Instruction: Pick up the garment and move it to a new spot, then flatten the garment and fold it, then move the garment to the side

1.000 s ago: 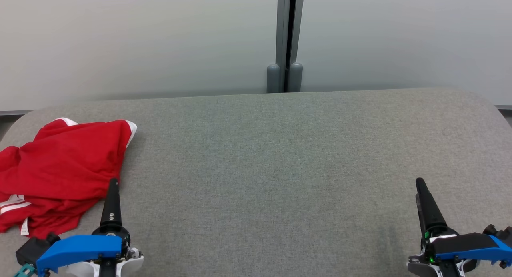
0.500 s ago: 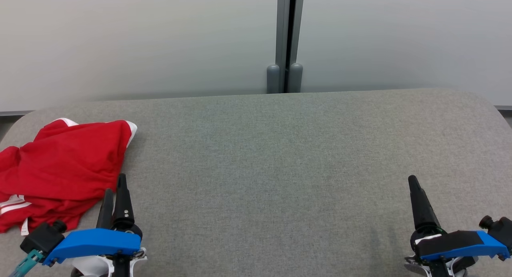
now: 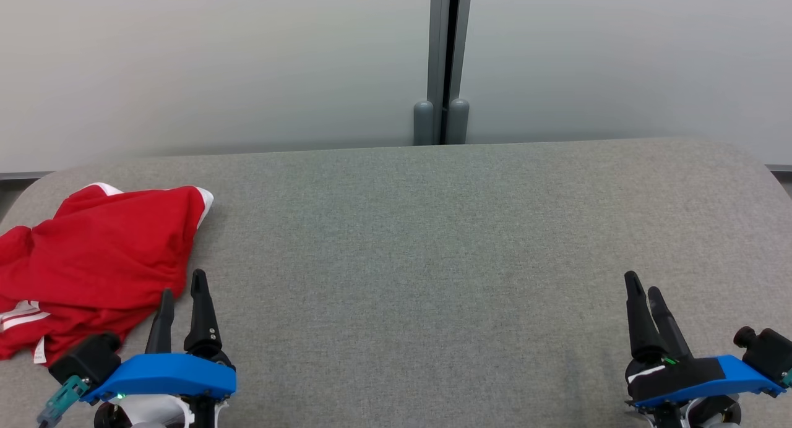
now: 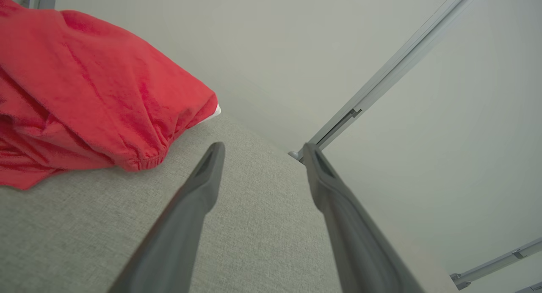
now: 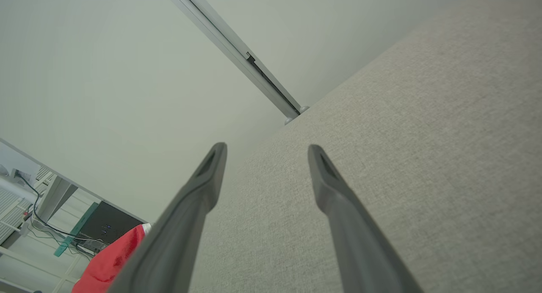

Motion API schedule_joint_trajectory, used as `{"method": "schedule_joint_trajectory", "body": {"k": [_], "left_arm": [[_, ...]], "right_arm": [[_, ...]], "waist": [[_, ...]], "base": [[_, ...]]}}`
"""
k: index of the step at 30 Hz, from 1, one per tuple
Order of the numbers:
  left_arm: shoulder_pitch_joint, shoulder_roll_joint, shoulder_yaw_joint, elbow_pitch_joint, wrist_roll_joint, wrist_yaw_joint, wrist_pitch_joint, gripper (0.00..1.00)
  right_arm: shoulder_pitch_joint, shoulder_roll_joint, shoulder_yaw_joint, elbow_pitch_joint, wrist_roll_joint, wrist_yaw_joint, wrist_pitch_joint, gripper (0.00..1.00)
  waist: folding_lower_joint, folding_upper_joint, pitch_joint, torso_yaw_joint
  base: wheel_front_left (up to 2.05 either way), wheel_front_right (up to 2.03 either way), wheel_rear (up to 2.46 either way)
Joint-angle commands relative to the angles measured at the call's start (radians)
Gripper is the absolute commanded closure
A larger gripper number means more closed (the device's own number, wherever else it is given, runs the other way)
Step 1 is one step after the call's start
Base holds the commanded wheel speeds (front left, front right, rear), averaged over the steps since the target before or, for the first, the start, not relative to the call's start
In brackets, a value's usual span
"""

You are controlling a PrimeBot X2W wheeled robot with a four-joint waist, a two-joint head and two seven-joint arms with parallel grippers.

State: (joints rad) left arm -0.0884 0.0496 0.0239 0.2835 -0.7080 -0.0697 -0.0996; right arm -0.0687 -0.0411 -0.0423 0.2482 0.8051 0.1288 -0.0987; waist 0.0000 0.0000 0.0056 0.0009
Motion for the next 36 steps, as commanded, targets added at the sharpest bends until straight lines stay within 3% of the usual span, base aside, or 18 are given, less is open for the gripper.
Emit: {"method": "schedule_joint_trajectory", "body": {"k": [1, 36], "left_arm": [[-0.028, 0.006, -0.001, -0.006, 0.036, 0.002, -0.012, 0.00], [-0.031, 0.009, -0.019, 0.068, 0.402, 0.003, -0.102, 0.00]], "right_arm": [[-0.020, -0.008, 0.002, -0.006, -0.037, 0.002, -0.014, 0.00], [-0.017, -0.011, 0.015, 0.042, -0.422, 0.002, -0.102, 0.00]], "waist": [[0.0000, 0.0000, 0.000, 0.000], [0.0000, 0.0000, -0.004, 0.007]], "base": [[0.00, 0.00, 0.00], [0.00, 0.00, 0.00]]}}
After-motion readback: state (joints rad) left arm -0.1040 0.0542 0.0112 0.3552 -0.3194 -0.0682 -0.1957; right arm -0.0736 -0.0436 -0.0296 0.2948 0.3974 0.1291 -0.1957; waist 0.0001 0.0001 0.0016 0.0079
